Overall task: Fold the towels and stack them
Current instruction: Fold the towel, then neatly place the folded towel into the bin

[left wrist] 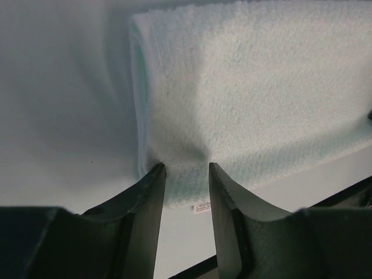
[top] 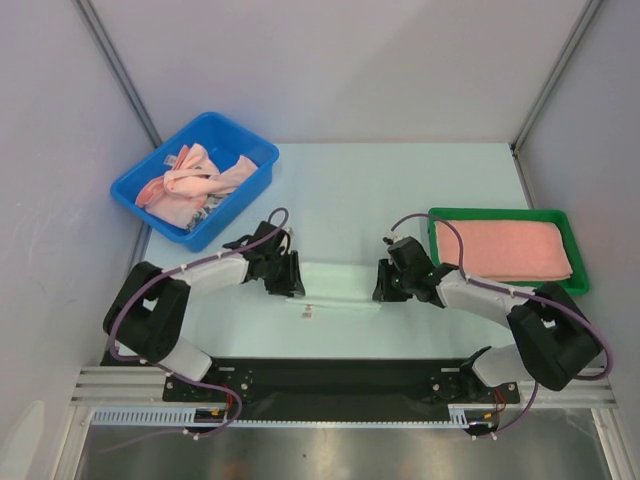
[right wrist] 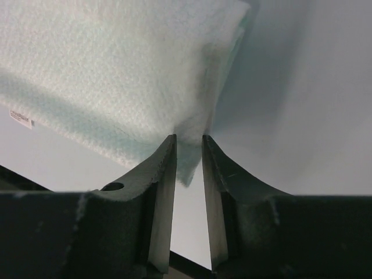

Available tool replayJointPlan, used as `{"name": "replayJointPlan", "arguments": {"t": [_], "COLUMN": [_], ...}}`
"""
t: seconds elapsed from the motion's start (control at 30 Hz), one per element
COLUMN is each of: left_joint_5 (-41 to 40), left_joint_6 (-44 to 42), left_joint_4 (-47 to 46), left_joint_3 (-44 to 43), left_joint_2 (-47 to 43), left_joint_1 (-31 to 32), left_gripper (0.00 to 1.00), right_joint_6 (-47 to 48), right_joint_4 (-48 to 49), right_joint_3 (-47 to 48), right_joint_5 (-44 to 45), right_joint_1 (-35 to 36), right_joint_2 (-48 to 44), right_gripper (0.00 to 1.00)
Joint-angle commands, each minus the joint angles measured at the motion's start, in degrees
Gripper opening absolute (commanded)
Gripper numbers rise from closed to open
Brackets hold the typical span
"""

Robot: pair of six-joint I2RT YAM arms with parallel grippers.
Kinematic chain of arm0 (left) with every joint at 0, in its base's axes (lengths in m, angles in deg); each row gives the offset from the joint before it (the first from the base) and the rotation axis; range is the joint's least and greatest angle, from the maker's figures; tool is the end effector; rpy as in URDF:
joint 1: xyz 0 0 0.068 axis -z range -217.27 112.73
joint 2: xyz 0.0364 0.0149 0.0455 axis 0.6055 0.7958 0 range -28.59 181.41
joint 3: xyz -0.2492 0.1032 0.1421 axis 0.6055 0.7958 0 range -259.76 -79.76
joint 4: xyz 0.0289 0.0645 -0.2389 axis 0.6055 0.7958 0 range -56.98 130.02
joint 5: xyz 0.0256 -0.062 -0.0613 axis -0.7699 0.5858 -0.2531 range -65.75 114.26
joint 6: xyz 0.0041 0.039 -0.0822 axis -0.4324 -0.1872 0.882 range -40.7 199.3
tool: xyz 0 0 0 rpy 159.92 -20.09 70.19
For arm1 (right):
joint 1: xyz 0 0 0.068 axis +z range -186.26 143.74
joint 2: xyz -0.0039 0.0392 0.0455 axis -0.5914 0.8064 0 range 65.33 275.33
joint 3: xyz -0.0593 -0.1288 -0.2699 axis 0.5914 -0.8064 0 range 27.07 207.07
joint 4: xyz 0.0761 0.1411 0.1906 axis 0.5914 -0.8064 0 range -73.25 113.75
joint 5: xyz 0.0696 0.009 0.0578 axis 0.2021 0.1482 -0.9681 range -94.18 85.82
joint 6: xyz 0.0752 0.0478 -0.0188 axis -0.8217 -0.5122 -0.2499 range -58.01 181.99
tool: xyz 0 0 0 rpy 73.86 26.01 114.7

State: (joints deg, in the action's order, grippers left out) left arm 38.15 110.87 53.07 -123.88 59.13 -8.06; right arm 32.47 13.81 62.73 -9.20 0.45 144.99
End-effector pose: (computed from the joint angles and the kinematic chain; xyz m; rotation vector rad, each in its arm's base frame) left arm 0.2395 -0.1562 0.1566 0.0221 2.8005 -0.6257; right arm 0.2094 0.1651 0.1624 -0.2003 2.5976 0.5587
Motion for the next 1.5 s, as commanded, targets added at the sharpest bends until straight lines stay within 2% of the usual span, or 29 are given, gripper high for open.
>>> {"name": "replayJointPlan", "arguments": {"t": [0.0,0.13,0.27,0.53,0.67,0.8,0.97,1.07,1.17,1.3,1.47], "left_joint_5": [-4.7,-8.2,-7.0,-4.8,-4.7,-6.2,-9.2,-8.7,-5.1,-1.7,-1.7], "left_joint_6": [2.2,0.2,-0.9,-3.4,-3.4,-5.3,-7.9,-8.5,-8.5,-7.1,-6.3], "left_joint_4": [2.4,9.1,9.7,4.5,3.6,6.0,10.9,11.5,9.9,6.1,4.8], "left_joint_3": [-2.3,-9.7,-16.3,-18.1,-18.2,-20.5,-25.0,-24.6,-21.9,-17.0,-10.9], "left_joint_2": [-0.5,-2.6,-0.5,13.5,15.5,14.8,11.3,8.4,6.9,4.9,2.5], "left_joint_1": [0.4,0.3,0.3,-2.2,-4.2,-4.4,-4.4,-4.3,-4.3,-4.3,-4.3], "left_gripper": [0.44,0.48,0.5,0.5,0.51,0.55,0.59,0.62,0.63,0.62,0.61], "right_joint_6": [1.5,1.3,2.3,3.7,4.6,8.1,8.7,6.0,1.2,0.2,3.0], "right_joint_4": [-0.4,-3.9,0.4,11.3,13.4,11.0,0.5,-1.1,4.9,8.8,11.4], "right_joint_3": [1.6,5.0,7.1,7.9,7.1,8.5,13.0,12.5,8.8,7.1,8.2], "right_joint_5": [-0.9,-2.8,-4.0,-6.5,-6.1,-4.6,-1.8,-3.0,-11.1,-11.2,-9.4], "right_joint_1": [-1.1,-2.1,-4.8,-9.6,-11.7,-13.3,-12.4,-9.7,-8.6,-8.2,-8.9], "right_joint_2": [-3.2,-7.2,-5.6,5.4,8.9,8.0,4.2,1.4,0.3,4.1,10.2], "right_gripper": [0.29,0.31,0.32,0.31,0.3,0.3,0.33,0.31,0.3,0.3,0.3]}}
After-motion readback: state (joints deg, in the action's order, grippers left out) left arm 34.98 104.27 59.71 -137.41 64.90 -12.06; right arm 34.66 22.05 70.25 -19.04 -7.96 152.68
